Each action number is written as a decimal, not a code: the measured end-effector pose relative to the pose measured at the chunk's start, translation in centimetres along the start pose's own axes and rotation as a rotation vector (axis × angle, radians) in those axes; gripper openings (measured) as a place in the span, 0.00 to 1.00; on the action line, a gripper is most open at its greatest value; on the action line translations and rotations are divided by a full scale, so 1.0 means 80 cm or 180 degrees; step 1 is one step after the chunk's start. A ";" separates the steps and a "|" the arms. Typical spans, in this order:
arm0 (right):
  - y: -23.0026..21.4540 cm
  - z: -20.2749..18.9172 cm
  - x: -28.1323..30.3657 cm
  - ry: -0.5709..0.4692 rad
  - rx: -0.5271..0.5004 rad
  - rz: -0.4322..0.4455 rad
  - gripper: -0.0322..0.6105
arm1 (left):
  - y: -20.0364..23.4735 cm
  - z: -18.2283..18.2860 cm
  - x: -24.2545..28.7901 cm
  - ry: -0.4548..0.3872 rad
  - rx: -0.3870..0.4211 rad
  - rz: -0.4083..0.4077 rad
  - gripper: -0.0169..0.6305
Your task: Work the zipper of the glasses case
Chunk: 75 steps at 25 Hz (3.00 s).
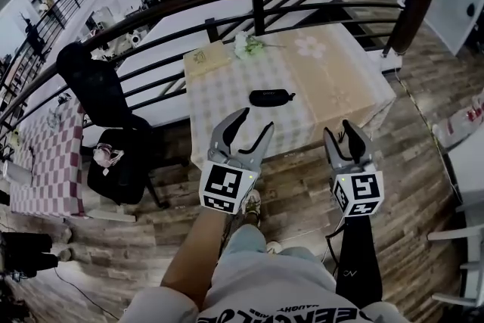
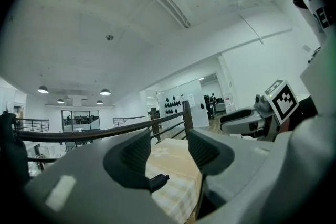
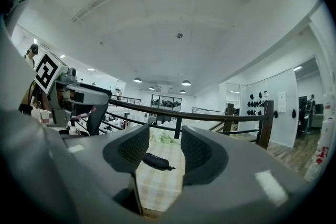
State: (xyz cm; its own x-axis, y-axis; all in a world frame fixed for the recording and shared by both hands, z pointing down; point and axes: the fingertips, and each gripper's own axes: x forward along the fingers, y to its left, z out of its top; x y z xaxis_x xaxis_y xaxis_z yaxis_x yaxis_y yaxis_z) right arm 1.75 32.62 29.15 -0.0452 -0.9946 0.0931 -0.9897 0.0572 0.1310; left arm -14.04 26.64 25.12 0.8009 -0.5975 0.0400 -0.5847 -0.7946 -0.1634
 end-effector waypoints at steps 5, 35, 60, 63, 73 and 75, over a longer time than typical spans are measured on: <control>-0.020 0.001 0.060 0.0003 0.0012 -0.0018 0.39 | 0.036 -0.009 0.051 -0.0024 0.0004 -0.0047 0.36; -0.080 -0.004 0.351 0.0250 0.0082 -0.0252 0.39 | 0.194 -0.073 0.308 0.0108 -0.0018 -0.0877 0.36; -0.090 -0.077 0.430 0.0802 0.0189 0.0343 0.39 | 0.143 -0.247 0.345 0.1284 -0.0216 -0.1361 0.23; -0.092 -0.082 0.450 0.0826 0.0203 0.0511 0.38 | 0.134 -0.267 0.349 0.1408 -0.0323 -0.1280 0.23; -0.099 -0.124 0.492 0.0979 0.0296 0.0991 0.38 | 0.118 -0.348 0.356 0.1937 -0.0594 -0.0974 0.16; -0.103 -0.131 0.498 0.1003 0.0319 0.1060 0.38 | 0.112 -0.369 0.352 0.2132 -0.0587 -0.0919 0.16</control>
State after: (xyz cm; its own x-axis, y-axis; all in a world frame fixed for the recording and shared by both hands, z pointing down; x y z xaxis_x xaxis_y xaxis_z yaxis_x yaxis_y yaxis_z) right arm 9.57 -6.59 42.13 -0.3344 -0.8480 0.4111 -0.9373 0.3448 -0.0512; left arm -0.55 -0.51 53.92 0.7100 -0.2532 0.6571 -0.4226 -0.8996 0.1099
